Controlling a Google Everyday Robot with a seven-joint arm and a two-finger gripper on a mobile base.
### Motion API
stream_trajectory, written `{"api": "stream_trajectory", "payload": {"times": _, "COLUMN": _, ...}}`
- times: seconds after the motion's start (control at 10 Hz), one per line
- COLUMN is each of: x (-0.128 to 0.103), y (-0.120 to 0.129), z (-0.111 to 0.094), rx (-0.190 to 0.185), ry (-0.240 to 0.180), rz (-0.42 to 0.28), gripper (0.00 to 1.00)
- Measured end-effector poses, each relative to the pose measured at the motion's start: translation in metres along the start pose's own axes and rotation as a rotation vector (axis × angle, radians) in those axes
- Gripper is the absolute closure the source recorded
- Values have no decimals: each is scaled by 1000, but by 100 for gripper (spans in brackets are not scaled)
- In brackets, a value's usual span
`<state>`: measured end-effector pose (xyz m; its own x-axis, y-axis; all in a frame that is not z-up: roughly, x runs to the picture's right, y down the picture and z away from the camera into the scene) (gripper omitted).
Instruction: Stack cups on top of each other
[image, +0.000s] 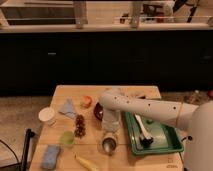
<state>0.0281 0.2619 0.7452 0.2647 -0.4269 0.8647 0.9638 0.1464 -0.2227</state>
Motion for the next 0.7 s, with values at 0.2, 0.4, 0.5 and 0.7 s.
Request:
{"api": "stream_trajectory", "payload": {"times": 0.2, "x": 2, "y": 1, "z": -1, "rx": 3, "ry": -1, "rz": -4, "gripper": 99}}
{"api": "stream_trajectory", "payload": {"times": 0.4, "x": 3, "y": 1, "z": -2, "rx": 0, "ry": 1, "rz": -6, "gripper": 83}}
{"api": "stream_trajectory", "payload": {"times": 0.5, "x": 3, "y": 0, "z": -3, "rx": 0, "ry": 1, "rz": -9, "gripper": 75}}
{"api": "stream_trajectory", "payload": {"times": 0.7, "x": 4, "y": 0, "z": -3, "rx": 0, "ry": 2, "rz": -10, "gripper": 53}}
